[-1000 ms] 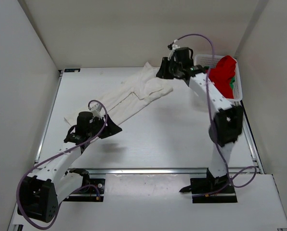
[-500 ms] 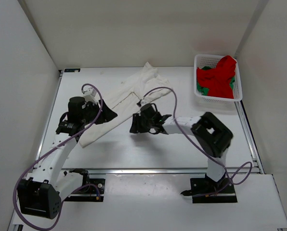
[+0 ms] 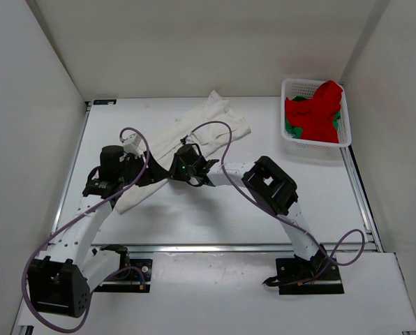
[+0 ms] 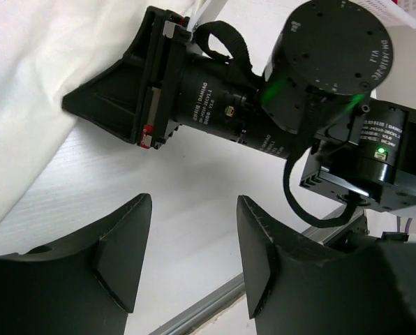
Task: Fold and stack the t-shirts
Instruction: Rotate the tshirt 90 degrees
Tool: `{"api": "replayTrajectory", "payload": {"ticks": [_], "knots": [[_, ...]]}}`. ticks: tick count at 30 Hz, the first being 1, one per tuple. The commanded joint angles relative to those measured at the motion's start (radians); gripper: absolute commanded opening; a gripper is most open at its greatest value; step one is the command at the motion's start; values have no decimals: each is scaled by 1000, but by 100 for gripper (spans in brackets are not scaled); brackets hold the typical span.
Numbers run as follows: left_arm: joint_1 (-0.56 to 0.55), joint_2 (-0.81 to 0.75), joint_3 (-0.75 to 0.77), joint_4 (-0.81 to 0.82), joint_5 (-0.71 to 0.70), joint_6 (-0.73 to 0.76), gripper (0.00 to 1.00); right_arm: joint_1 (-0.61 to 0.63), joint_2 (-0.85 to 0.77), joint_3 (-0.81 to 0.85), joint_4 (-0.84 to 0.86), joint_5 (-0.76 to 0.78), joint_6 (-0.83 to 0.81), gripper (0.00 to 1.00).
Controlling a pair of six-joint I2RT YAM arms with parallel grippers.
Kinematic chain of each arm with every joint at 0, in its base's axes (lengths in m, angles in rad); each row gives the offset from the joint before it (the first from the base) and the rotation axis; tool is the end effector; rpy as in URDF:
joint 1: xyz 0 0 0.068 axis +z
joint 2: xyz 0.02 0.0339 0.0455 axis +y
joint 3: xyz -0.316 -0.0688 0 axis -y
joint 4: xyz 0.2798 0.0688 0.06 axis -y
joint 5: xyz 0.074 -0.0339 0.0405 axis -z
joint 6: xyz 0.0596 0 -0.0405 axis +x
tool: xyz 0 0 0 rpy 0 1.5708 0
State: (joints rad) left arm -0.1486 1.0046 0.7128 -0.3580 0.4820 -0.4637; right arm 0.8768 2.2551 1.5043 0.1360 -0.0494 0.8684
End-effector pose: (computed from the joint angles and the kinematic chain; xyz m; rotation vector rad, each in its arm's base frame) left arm 0.2300 -0.0624 0.2804 -0.0823 2.2718 -0.8662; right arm 0.3651 0.4434 0.1343 -0.0405 2.3813 0.9829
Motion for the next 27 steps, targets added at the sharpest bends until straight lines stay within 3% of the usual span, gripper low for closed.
{"api": "replayTrajectory", "payload": {"ticks": [1,5,8,10,13,15,16,17,18,21,24,27], "knots": [[12,-27,-15,16,23,10,63,5,63,-4,-113,40,38,4],[7,-23,-39,22,17,7,62,-24,-75,-142,-55,36,15,0],[-20,-17,-53,19,-11,17,62,-103,-282,-446,11,-53,-49,0],[-58,-1,-68,27,-28,14,62,-212,-423,-609,34,-144,-127,0],[-132,17,-117,53,-49,-3,63,-378,-639,-767,-94,-297,-274,0],[-195,26,-153,59,-85,-6,62,-451,-762,-872,-162,-317,-327,18],[-209,31,-170,56,-97,0,63,-485,-835,-897,-174,-317,-333,37],[-227,38,-179,44,-108,0,63,-508,-873,-939,-194,-325,-336,48],[-248,40,-202,41,-124,0,63,-519,-952,-975,-213,-322,-333,52],[-307,17,-257,19,-177,-12,68,-504,-1142,-1062,-286,-270,-318,58],[-370,15,-311,31,-177,-44,72,-470,-1305,-1122,-402,-213,-249,54],[-463,66,-329,80,-154,-85,74,-336,-1448,-1144,-547,-106,-160,53]]}}
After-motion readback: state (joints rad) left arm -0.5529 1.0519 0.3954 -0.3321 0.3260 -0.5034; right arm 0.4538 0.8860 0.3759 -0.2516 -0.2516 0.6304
